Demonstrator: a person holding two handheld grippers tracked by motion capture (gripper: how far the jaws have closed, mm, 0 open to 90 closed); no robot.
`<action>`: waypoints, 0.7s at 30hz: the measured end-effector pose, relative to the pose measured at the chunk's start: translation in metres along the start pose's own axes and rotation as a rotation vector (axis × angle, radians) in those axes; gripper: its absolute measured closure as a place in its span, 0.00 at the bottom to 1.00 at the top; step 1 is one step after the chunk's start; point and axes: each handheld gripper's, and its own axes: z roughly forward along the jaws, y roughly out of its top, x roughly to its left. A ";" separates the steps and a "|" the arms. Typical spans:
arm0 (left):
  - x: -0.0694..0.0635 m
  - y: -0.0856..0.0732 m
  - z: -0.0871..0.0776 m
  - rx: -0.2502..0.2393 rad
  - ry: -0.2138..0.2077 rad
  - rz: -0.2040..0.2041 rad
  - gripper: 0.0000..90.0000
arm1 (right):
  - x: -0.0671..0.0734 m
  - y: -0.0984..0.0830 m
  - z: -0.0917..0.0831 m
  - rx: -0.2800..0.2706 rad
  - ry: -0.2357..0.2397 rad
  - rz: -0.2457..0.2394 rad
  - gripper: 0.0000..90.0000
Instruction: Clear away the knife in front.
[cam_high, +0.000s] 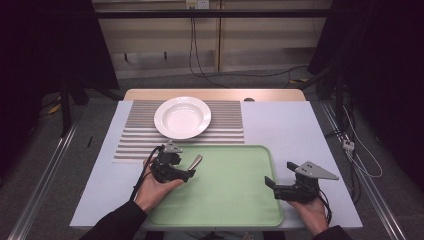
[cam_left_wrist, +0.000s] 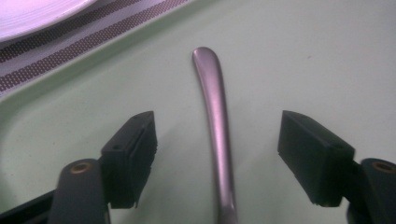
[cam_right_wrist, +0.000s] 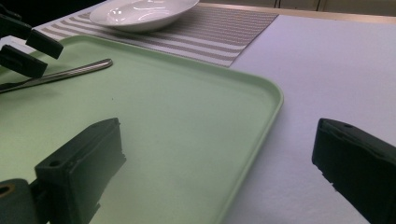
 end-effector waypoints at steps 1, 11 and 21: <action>-0.001 0.001 0.001 0.008 -0.002 0.008 0.25 | 0.000 0.000 0.000 -0.001 0.000 0.003 0.02; -0.016 0.005 -0.003 -0.026 -0.148 0.095 0.54 | 0.001 0.001 0.000 0.001 -0.002 -0.002 0.02; -0.019 0.004 0.008 0.051 -0.149 0.118 1.00 | 0.002 0.001 0.000 0.001 -0.004 -0.005 0.02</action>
